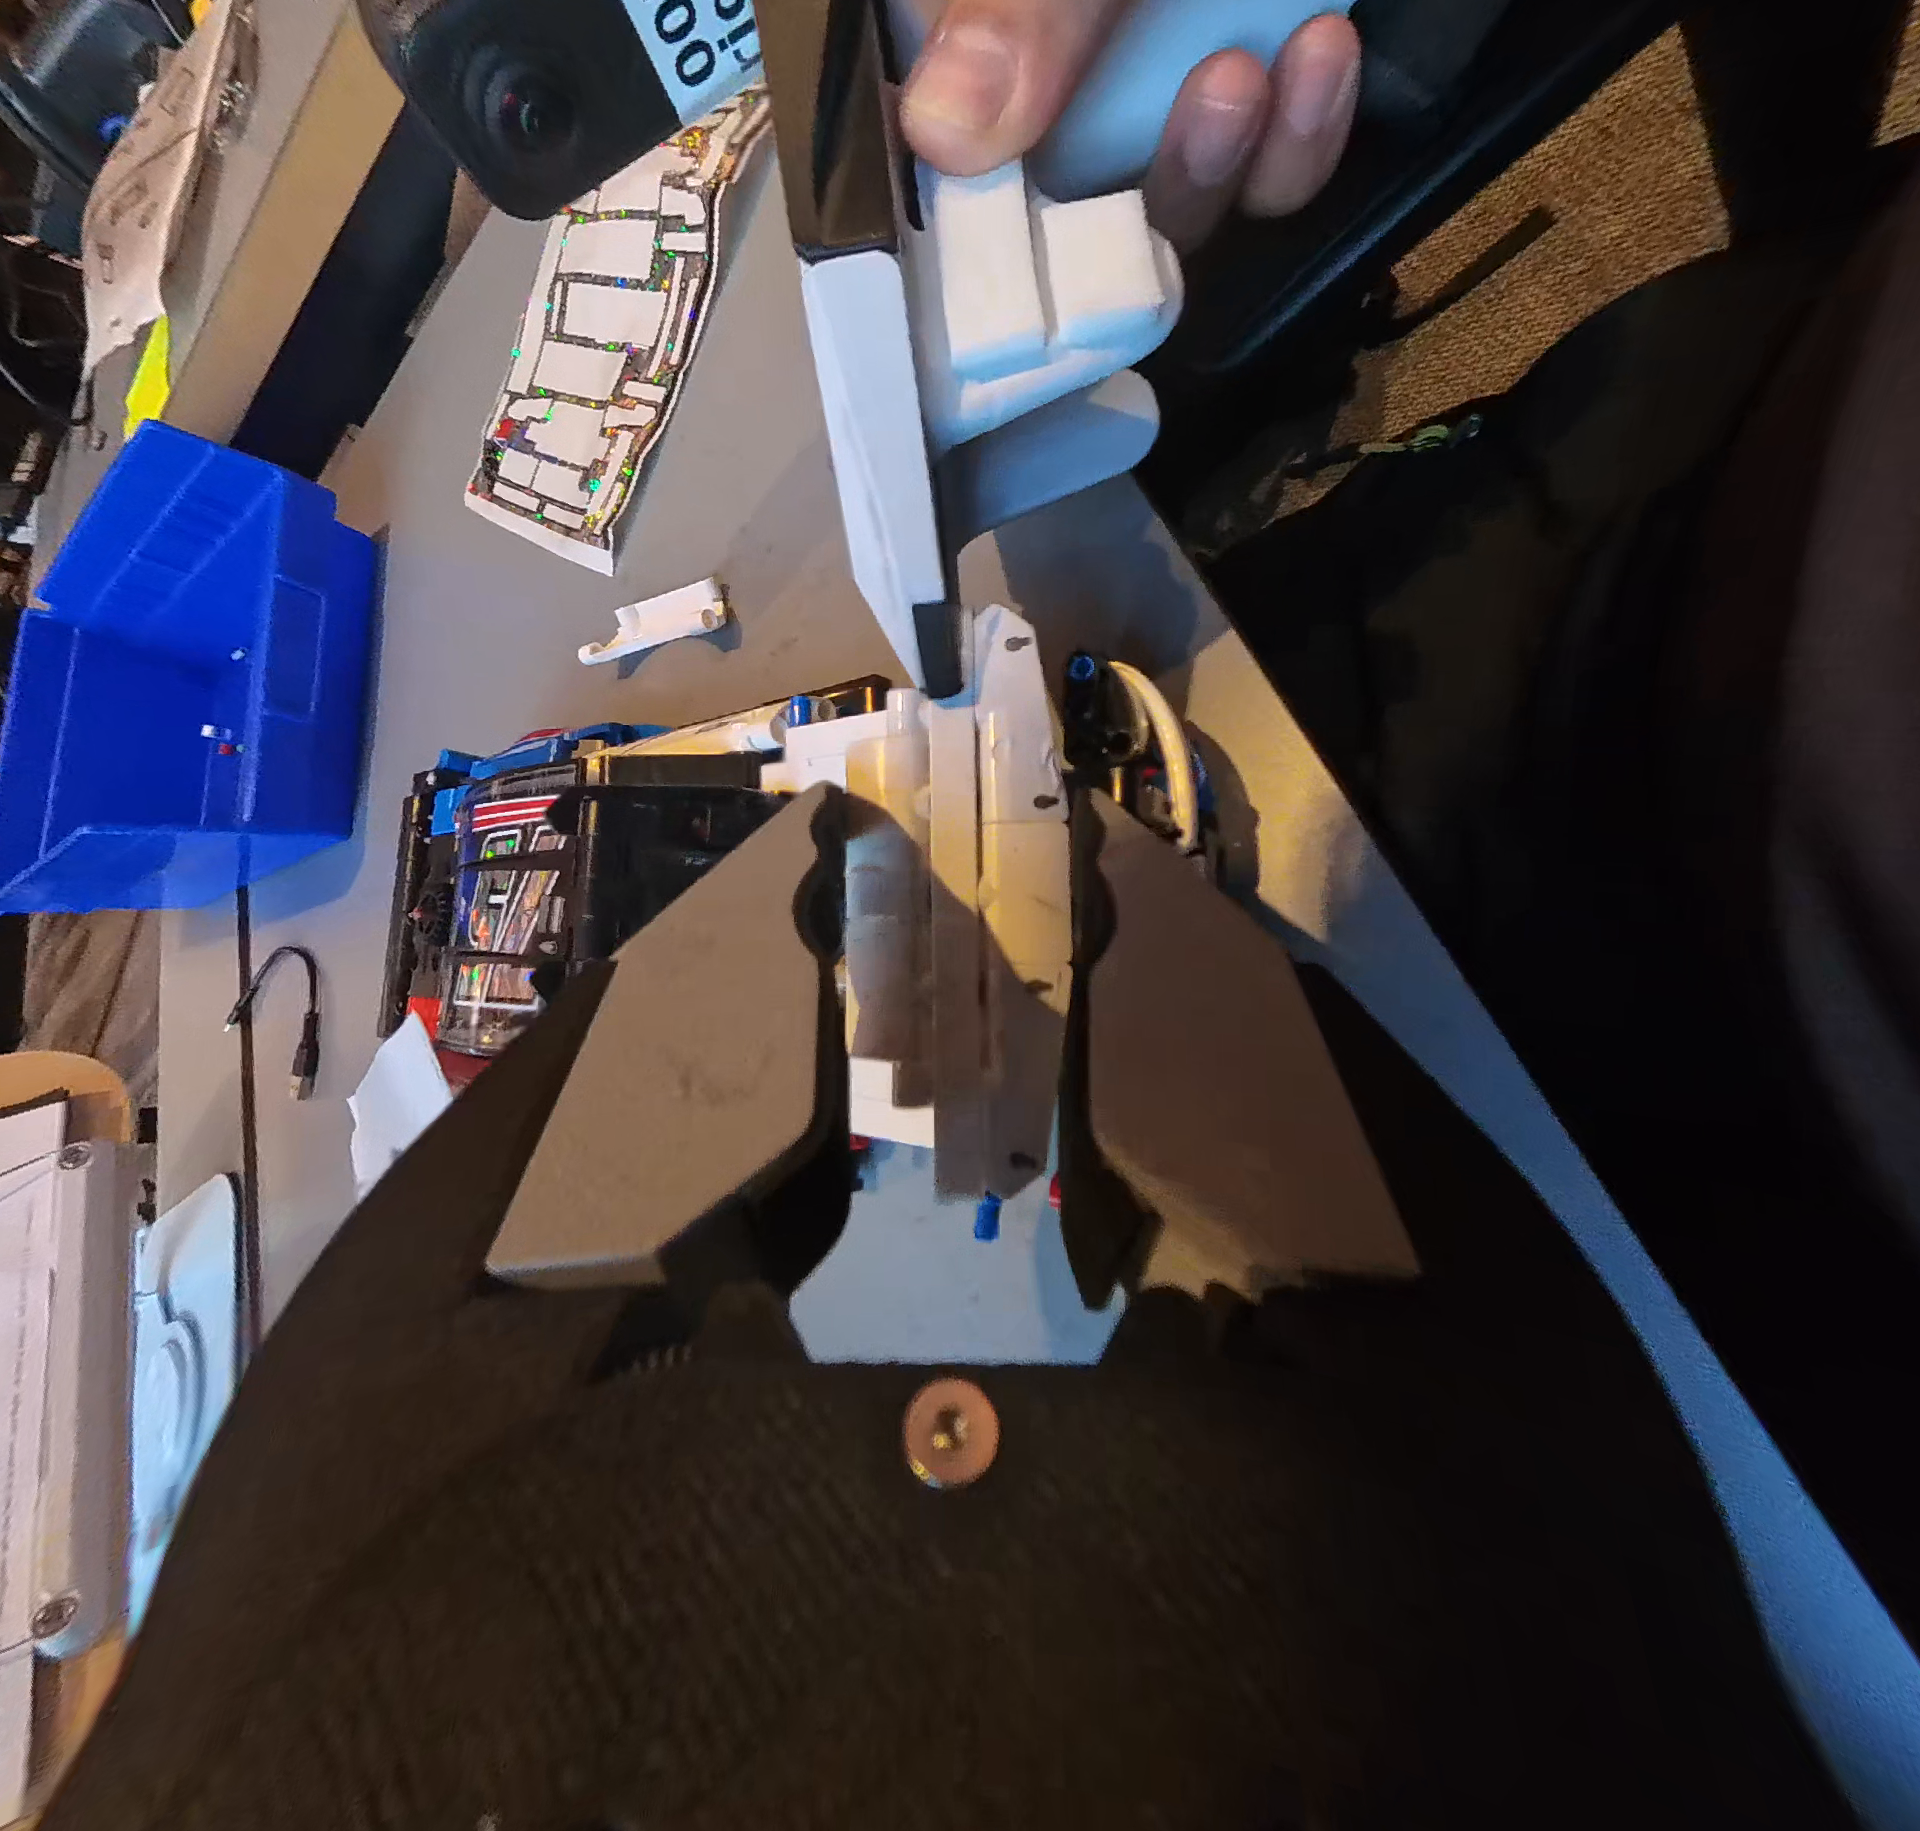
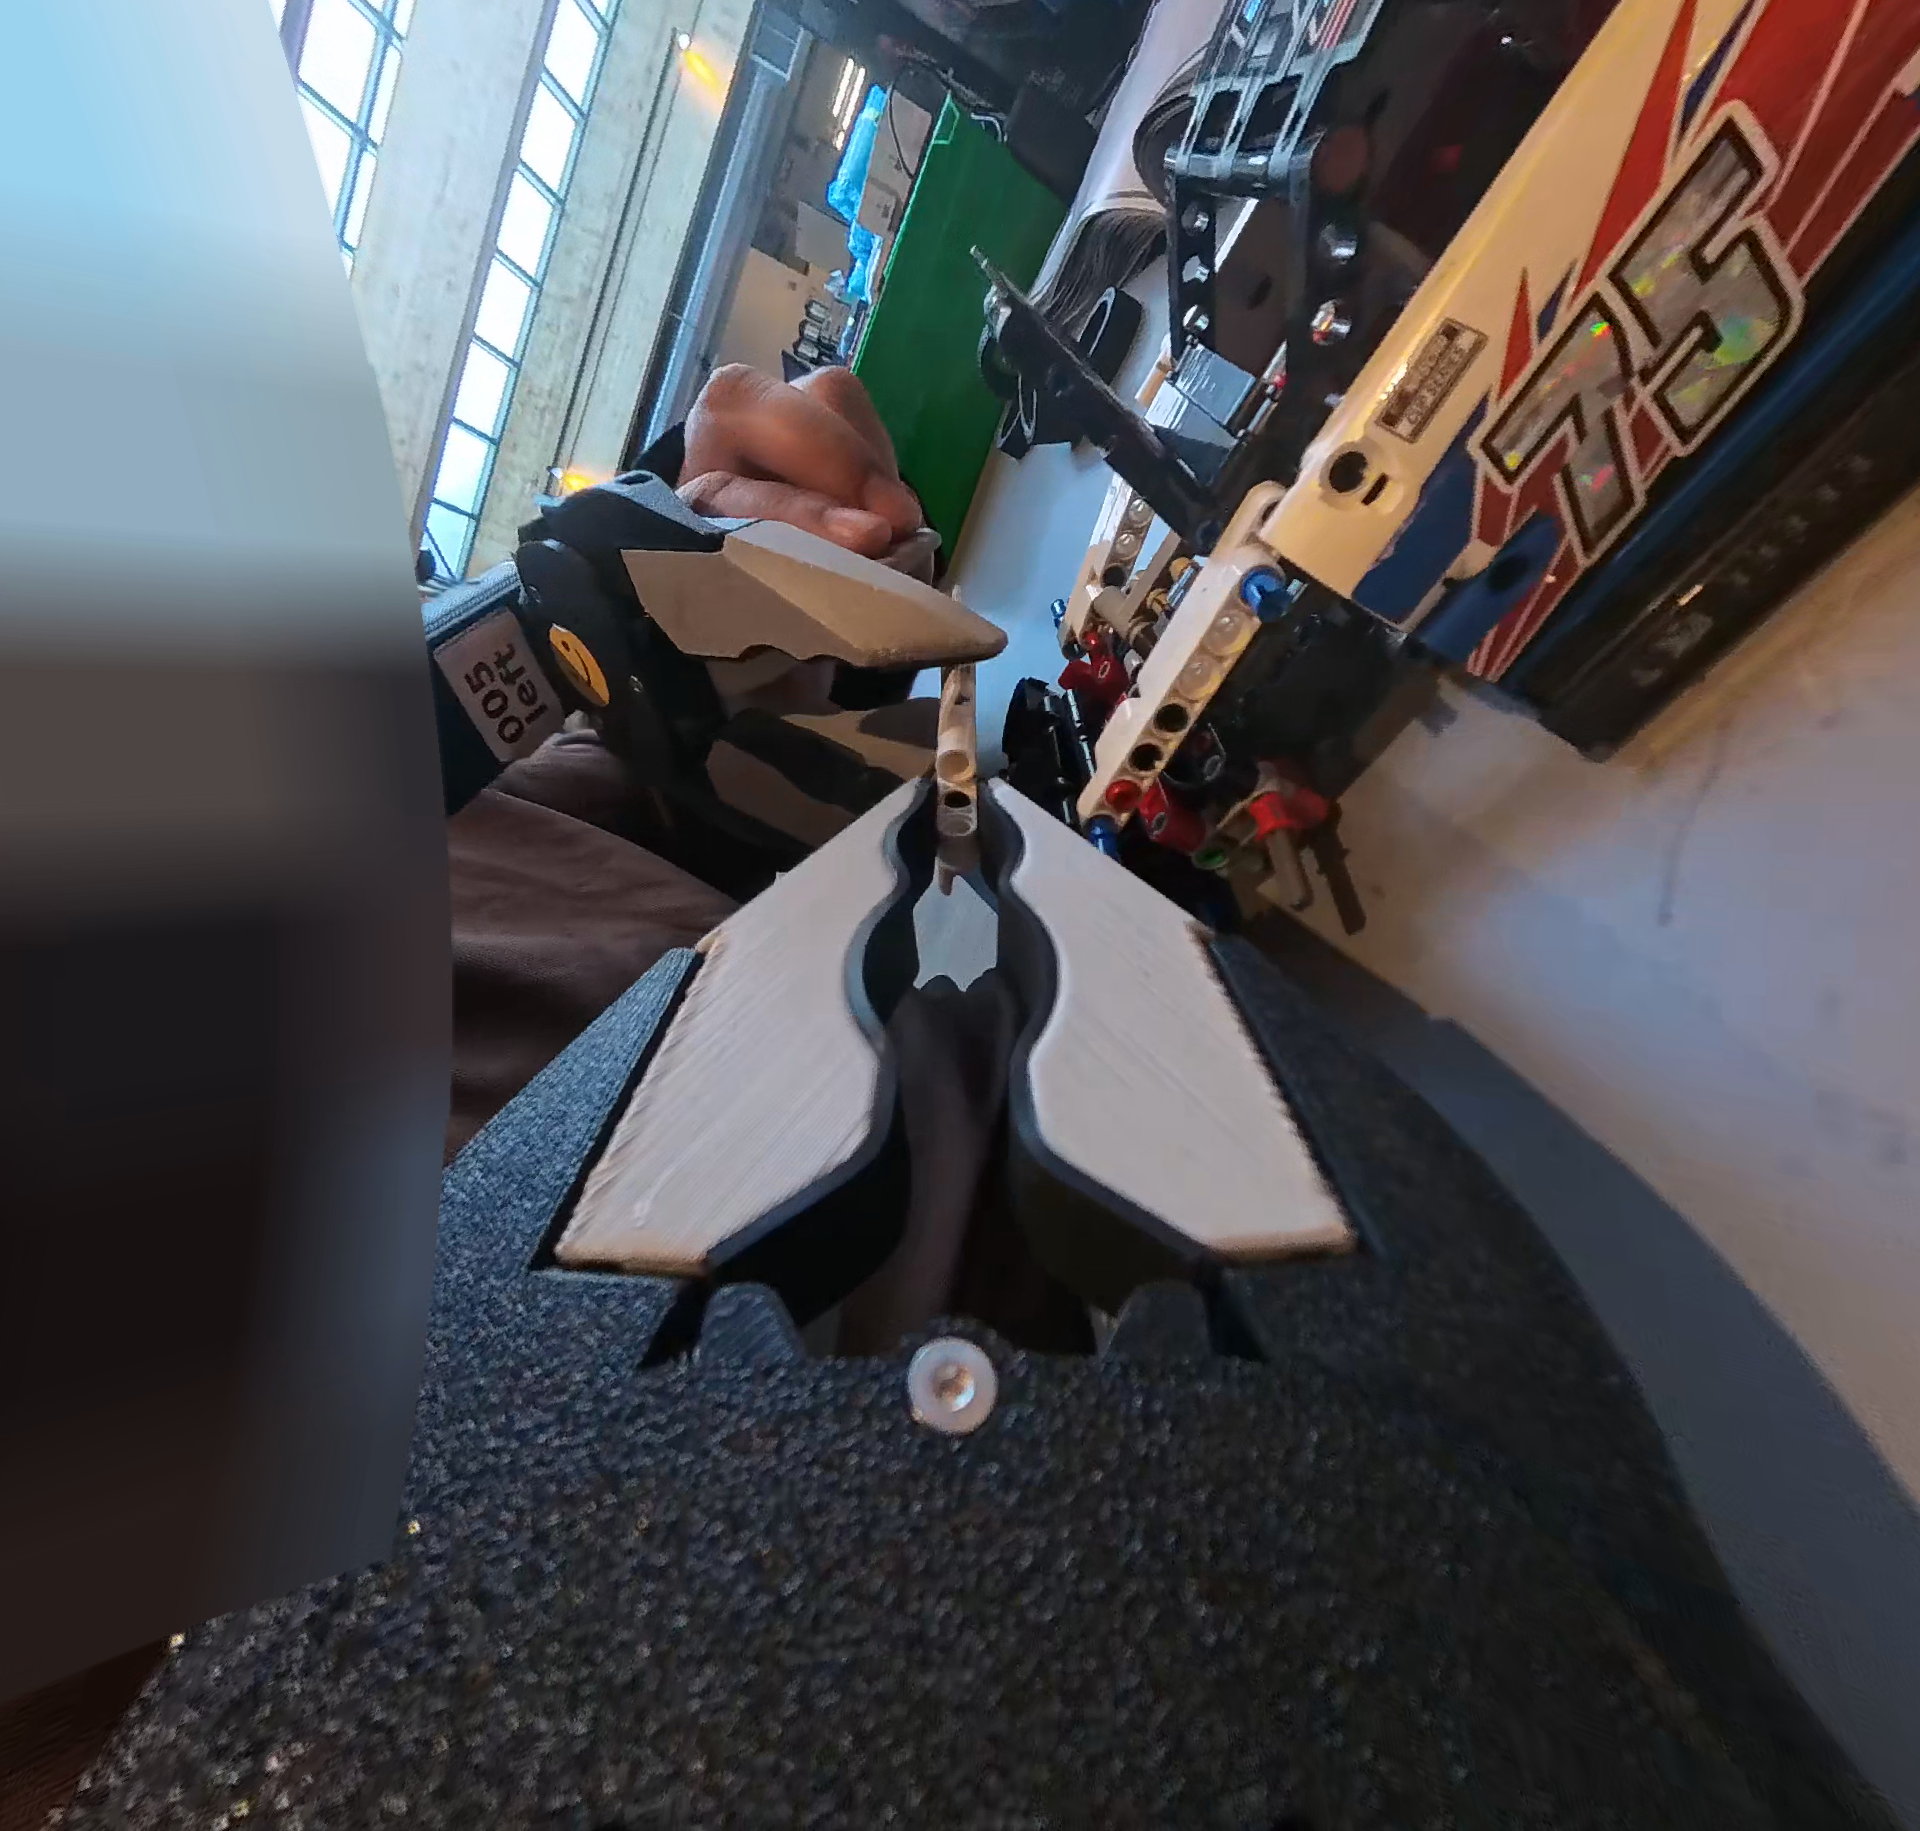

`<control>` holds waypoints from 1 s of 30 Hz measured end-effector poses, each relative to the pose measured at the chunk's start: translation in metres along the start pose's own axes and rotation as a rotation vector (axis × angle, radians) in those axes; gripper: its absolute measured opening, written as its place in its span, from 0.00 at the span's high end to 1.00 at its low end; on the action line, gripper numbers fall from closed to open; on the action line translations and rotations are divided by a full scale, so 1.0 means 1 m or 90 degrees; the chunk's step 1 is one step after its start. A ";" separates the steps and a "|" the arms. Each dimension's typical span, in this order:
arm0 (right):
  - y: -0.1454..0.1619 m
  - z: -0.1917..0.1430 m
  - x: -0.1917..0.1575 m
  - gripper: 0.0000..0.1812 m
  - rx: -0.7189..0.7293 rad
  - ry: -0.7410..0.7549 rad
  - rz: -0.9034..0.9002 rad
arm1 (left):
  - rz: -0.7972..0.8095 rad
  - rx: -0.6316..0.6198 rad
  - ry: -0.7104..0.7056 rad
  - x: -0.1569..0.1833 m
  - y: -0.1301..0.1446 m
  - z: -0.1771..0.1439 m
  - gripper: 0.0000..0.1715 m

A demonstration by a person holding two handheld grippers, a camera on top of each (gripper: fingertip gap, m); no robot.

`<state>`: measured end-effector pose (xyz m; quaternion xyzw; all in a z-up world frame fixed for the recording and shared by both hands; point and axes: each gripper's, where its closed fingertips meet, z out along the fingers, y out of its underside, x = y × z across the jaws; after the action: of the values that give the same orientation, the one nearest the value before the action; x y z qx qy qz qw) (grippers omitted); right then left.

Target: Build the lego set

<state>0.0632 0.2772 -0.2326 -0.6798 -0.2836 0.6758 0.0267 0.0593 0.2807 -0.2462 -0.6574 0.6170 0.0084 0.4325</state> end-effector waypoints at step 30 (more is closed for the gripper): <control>0.006 -0.017 0.028 0.96 -0.184 0.223 -0.406 | -0.171 -0.041 0.333 0.010 0.018 -0.002 0.77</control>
<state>0.0792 0.2898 -0.2587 -0.6593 -0.5640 0.4604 0.1877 0.0454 0.2736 -0.2606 -0.7265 0.6142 -0.1993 0.2349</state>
